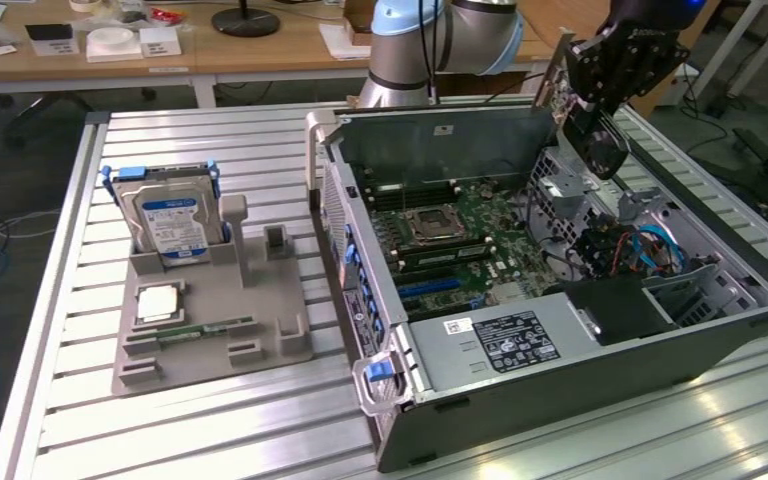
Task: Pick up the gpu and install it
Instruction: 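Insert the gpu into the slot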
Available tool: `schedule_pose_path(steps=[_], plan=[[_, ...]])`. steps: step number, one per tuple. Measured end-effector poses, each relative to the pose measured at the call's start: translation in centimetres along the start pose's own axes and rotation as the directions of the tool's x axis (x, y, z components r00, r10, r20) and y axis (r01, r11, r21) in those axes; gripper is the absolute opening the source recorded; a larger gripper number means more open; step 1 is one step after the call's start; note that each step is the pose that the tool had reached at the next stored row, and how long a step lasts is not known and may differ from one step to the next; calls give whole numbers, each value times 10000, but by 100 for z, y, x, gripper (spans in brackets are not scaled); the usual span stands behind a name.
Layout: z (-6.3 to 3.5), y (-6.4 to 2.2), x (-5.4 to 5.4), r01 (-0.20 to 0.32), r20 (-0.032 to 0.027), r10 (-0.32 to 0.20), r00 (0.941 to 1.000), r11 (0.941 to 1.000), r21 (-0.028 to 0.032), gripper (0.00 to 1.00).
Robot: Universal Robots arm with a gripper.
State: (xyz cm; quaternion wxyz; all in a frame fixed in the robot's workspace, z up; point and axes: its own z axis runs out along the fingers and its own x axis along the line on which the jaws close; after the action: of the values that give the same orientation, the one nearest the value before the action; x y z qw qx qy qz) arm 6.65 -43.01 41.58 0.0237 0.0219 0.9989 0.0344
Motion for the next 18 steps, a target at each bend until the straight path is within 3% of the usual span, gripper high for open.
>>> schedule_pose_path(steps=[4,11,15,18], plan=[[0,0,0,10,-1,-10,10000,10000,0,27],[4,0,0,821,-56,-822,9966,9966,-41,27],[7,0,0,1521,-101,-1522,9883,9883,-79,27],[10,-1,0,2055,-134,-2057,9785,9786,-109,27]])
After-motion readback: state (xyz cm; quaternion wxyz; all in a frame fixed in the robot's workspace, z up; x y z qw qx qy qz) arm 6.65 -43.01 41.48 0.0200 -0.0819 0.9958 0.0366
